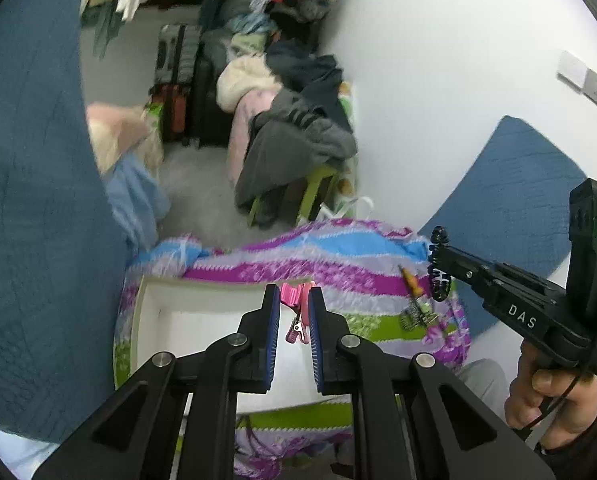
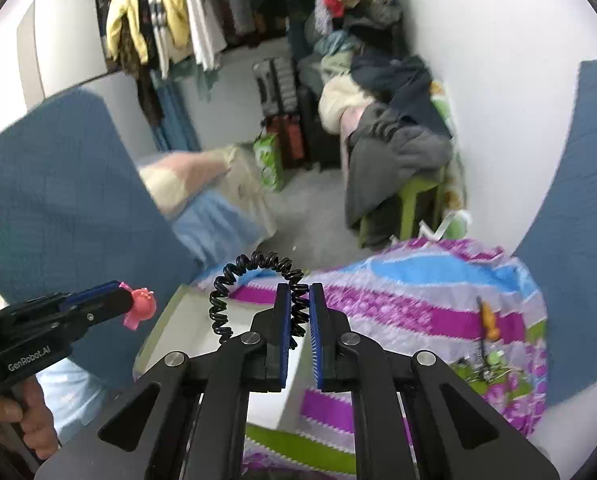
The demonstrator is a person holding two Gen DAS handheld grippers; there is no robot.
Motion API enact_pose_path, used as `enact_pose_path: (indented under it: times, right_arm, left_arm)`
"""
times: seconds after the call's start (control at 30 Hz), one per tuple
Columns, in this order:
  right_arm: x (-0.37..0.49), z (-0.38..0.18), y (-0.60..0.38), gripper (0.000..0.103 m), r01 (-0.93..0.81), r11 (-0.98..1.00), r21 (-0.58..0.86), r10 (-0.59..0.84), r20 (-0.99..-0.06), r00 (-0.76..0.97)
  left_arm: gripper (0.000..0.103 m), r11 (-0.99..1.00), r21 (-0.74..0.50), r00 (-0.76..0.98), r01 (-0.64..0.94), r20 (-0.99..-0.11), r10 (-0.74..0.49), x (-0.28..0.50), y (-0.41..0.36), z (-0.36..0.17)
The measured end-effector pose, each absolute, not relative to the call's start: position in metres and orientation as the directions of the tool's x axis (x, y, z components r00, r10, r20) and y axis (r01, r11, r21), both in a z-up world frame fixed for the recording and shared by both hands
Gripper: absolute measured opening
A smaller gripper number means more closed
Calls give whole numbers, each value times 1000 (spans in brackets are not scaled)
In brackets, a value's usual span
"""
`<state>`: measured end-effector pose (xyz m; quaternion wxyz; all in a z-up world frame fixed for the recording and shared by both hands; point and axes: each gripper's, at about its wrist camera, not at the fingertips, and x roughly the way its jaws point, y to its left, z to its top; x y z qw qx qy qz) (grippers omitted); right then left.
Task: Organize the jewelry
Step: 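Carry both items into the white box and open both tools to release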
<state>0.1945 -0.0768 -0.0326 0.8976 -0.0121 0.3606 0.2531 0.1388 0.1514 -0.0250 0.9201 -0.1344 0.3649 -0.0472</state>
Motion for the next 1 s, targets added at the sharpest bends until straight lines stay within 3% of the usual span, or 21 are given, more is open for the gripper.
enact_pose_path:
  times: [0.57, 0.93, 1.0]
  right_arm:
    - [200, -159, -2, 8, -527, 836, 153, 396, -832, 388]
    - [206, -182, 0, 9, -514, 845, 147, 362, -865, 347]
    - [207, -178, -1, 13, -517, 841, 156, 372, -862, 344]
  left_arm:
    - [13, 957, -268, 555, -111, -815, -164, 159, 201, -165]
    - [14, 953, -285, 537, -101, -822, -189, 162, 201, -184]
    - [14, 953, -289, 547, -91, -814, -195, 161, 199, -177]
